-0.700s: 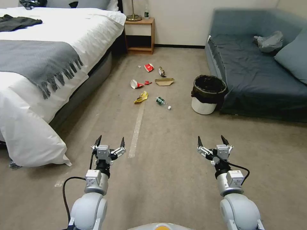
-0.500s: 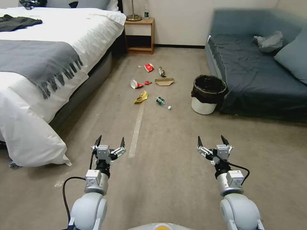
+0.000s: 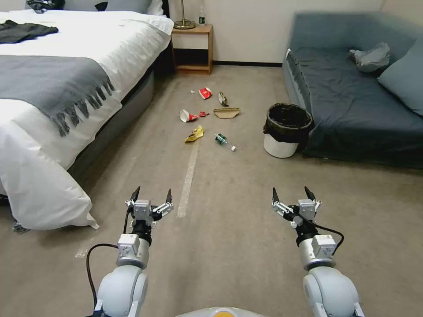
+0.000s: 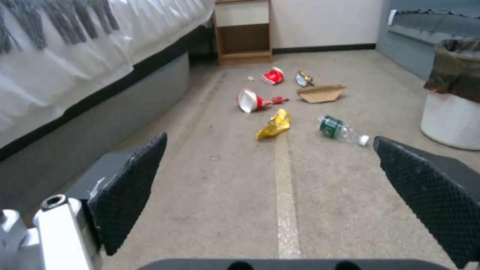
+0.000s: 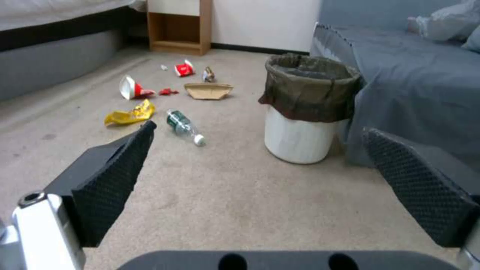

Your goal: Pick up the trash can from the floor.

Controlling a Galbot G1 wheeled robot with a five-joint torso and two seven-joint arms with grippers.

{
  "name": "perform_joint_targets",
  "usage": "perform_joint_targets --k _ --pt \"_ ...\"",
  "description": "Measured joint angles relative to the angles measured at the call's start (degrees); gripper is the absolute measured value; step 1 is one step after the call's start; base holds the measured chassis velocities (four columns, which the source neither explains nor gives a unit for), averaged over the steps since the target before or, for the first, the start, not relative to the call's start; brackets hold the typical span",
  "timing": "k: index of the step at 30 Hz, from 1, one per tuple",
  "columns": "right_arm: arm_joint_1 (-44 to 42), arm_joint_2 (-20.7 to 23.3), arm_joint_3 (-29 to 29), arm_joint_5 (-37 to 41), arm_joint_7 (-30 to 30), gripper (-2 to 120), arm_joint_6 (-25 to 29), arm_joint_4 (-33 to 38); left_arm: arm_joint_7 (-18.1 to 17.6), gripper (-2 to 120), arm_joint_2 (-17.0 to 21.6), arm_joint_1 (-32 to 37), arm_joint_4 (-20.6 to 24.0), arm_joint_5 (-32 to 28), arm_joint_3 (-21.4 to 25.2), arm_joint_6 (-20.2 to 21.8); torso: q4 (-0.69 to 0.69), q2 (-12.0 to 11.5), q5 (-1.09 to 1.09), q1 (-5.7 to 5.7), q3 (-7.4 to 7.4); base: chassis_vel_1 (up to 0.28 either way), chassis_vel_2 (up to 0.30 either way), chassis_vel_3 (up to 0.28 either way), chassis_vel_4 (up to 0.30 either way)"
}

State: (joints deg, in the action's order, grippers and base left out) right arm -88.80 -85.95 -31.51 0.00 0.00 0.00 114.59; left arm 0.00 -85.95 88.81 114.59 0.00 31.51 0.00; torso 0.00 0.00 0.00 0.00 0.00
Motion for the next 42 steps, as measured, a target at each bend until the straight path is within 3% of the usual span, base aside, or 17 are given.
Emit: perform_joint_targets --k 20,21,23,24,26,27,30,34,36,39,40,42 --pt "-0.7 0.0 -0.1 0.5 -0.3 100 0.0 0.6 0.0 100 0.0 0.2 0.2 -0.2 0.1 -0.1 0.01 0.0 0.0 0.0 0.0 0.0 0.0 0.0 0.0" --pt "-2.9 -0.2 -0.4 1.5 -1.3 100 0.2 2.5 0.0 100 0.0 0.6 0.5 -0.6 0.4 -0.2 -0.05 0.0 -0.04 0.0 0.0 0.0 0.0 0.0 0.0" --pt "-3.4 -0.2 -0.5 1.4 -1.2 100 0.2 2.3 -0.1 100 0.0 1.8 1.5 -1.9 1.2 -0.8 -0.04 0.0 -0.06 0.0 0.0 0.0 0.0 0.0 0.0" --pt "-4.1 -0.2 -0.6 2.1 -1.7 100 0.3 3.0 -0.2 100 0.1 3.7 2.7 -3.7 2.5 -1.7 0.01 0.0 0.09 0.0 0.0 0.0 0.0 0.0 0.0" --pt "-6.0 -0.4 -1.0 3.5 -2.9 100 0.6 4.9 -0.5 100 0.2 6.2 4.6 -6.3 4.4 -2.9 0.0 0.0 -0.02 0.0 0.0 0.0 0.0 0.0 0.0" --pt "-8.8 -0.5 -1.4 4.7 -3.9 100 0.9 7.3 -0.9 100 0.3 9.3 6.2 -7.6 6.0 -3.6 0.05 0.0 0.04 0.0 -0.01 0.0 0.0 0.0 0.0" --pt "-10.9 -0.6 -1.7 6.0 -4.9 100 1.0 8.7 -0.6 100 0.3 10.6 6.7 -8.7 6.3 -4.0 -0.03 0.0 -0.05 -0.01 -0.01 0.0 0.0 0.0 0.0" --pt "-14.6 -0.9 -2.6 9.6 -8.0 100 1.8 12.6 -0.9 100 0.4 13.2 8.9 -12.2 8.5 -5.7 -0.02 0.0 0.02 0.0 0.0 0.0 0.0 0.0 0.0" --pt "-20.4 -1.5 -4.1 15.2 -12.9 100 3.2 18.8 -1.4 100 0.7 18.0 12.8 -18.3 12.2 -8.6 0.0 0.0 0.0 0.0 -0.01 0.0 0.0 0.0 0.0" --pt "-22.5 -1.7 -4.6 17.2 -14.8 100 3.9 21.0 -1.7 100 0.9 20.9 15.1 -22.0 14.4 -10.4 -0.01 0.0 -0.05 0.0 -0.01 0.0 0.0 0.0 0.0" --pt "-22.9 -1.9 -4.6 17.7 -15.6 100 4.3 21.3 -2.0 100 1.0 23.1 16.8 -24.6 16.1 -11.7 0.01 0.0 0.05 0.0 -0.01 0.0 0.0 0.0 0.0" --pt "-22.9 -2.0 -4.6 17.8 -16.0 100 4.7 21.3 0.6 100 1.1 24.5 17.1 -26.3 17.4 -13.8 0.03 0.0 -0.02 0.0 -0.01 0.0 0.0 0.0 0.0"
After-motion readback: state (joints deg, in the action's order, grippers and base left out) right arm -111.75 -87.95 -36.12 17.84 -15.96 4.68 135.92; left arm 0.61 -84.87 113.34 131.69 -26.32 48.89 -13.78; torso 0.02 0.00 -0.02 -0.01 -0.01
